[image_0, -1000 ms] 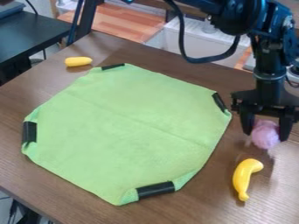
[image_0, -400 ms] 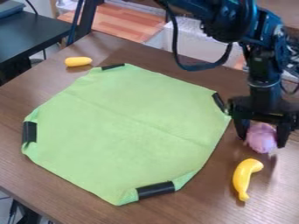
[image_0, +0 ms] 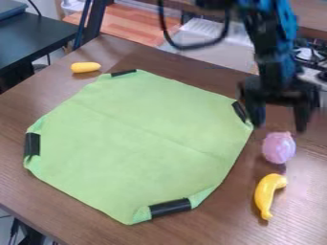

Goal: Put the ice cream to the top right of the table

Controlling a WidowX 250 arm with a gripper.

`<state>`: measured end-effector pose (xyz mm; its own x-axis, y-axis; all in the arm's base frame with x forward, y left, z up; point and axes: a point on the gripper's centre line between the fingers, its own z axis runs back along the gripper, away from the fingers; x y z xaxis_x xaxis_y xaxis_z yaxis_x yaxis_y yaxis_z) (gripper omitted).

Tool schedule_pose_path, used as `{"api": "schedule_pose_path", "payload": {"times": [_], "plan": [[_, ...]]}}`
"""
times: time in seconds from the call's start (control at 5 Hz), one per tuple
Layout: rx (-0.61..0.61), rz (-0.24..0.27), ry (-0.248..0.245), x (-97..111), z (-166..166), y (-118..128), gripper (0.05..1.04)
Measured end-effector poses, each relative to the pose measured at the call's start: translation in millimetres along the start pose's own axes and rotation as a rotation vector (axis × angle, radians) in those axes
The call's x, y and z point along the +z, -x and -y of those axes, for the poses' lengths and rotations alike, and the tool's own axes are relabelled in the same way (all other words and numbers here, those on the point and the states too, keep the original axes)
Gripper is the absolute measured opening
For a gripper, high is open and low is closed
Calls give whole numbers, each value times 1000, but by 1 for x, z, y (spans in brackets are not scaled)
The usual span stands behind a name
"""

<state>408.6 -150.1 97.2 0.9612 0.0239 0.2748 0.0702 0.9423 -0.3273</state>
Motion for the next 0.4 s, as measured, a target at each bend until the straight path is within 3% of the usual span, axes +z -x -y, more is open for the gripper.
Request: {"api": "schedule_pose_path", "payload": {"times": [0.2, 0.4], "plan": [[8, 29, 78, 35, 3, 4, 1001], [15, 64, 32, 89, -20, 13, 1000]]}}
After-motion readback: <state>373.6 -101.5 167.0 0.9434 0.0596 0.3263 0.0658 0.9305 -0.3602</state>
